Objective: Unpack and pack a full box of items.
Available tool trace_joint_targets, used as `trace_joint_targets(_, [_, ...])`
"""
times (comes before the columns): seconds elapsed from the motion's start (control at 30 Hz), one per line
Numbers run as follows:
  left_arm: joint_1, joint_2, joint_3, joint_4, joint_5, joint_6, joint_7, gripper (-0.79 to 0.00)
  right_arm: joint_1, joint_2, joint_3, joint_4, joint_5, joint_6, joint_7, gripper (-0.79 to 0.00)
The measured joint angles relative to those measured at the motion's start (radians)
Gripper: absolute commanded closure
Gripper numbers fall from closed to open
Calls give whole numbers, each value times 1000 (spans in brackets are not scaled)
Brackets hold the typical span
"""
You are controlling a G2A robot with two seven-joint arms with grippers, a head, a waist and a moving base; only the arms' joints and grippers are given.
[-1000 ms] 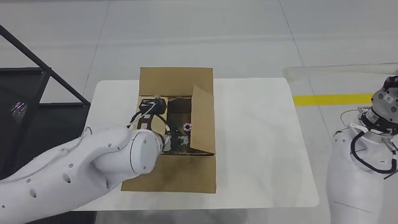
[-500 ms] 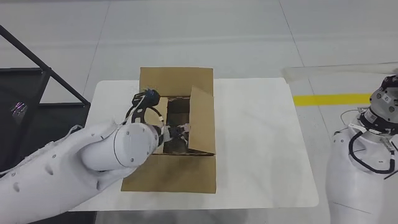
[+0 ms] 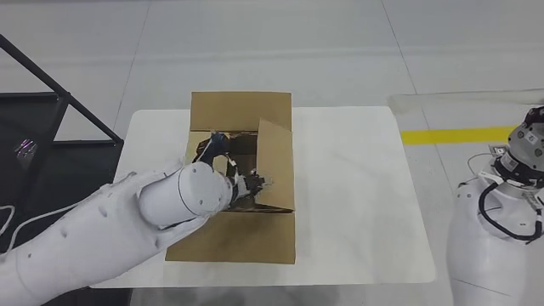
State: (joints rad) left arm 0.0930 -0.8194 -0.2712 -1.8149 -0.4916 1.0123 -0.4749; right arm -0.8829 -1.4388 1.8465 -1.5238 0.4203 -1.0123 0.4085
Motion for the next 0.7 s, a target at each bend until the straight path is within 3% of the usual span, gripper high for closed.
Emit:
trace_joint_targets(0.27, [-74,-81,99,144,38,0,-118,-785,-9,2,4,0,5,0,-4,0])
trace_joint_targets(0.37, [-89,-108,101,178,56,0,-141,-785,-11,3,3,1,7,0,-6,0])
trace_joint_targets(0.47, [-94,-127,62,193,27,0,-79,-785,-15,3,4,0,6,0,-6,0])
trace_joint_targets(0.6, [-105,-130,71,186,4,0,-61,-785,-21,4,7,-2,3,0,-10,0])
trace_joint_targets(0.7, [-137,-114,60,165,-6,0,-56,-785,-24,4,8,-5,-2,0,-14,0])
